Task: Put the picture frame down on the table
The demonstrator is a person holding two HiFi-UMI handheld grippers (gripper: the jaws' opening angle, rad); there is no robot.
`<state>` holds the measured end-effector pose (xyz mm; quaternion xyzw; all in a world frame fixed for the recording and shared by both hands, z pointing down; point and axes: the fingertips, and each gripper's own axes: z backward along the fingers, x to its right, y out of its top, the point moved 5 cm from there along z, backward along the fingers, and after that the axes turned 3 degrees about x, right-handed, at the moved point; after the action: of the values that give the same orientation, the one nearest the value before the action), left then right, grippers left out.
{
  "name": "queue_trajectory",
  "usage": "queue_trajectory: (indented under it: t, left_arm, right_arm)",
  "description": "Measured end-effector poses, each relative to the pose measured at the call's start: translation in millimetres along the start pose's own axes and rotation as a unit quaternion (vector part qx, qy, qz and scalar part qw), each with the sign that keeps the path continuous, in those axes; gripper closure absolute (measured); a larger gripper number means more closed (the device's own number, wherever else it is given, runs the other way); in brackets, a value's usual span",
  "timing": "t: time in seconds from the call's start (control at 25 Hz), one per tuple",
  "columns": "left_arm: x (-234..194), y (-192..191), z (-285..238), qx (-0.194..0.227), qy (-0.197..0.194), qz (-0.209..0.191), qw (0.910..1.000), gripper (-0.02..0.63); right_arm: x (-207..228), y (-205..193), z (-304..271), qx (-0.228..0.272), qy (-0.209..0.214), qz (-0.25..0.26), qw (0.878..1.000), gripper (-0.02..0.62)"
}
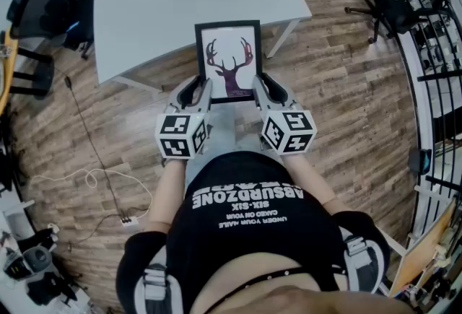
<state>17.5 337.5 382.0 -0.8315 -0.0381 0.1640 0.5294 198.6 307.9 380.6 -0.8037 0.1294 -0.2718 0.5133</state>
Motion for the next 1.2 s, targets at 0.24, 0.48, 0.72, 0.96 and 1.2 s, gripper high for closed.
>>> queue_trajectory:
  t: [0.24,0.48,0.72,0.96,1.2]
  left_arm:
    - [6,1,-15,0.000,-0.004,-0.003,1.0000,0.496]
    - [-6,0,-33,0.002,-0.012,-0.003,0.9999,0.497]
    - [-18,31,-78,0.002,-0.022,-0.009,0.9997,0.497]
    - [-49,66,-122,0.010,-0.025,-0.013,0.9996,0.497]
    - [-93,93,-177,0.005,-0.025,-0.002,0.9997,0.497]
  right_arm:
    - [14,0,-3,0.009,-0.013,-0.011,1.000,0.509]
    - [20,-4,-20,0.017,-0.021,-0.016,1.000,0.509]
    - [43,24,-55,0.023,-0.028,-0.016,0.999,0.508]
    - [54,55,-109,0.034,-0.029,-0.012,0.999,0.508]
    - [68,82,-180,0.025,-0.030,-0.008,0.999,0.508]
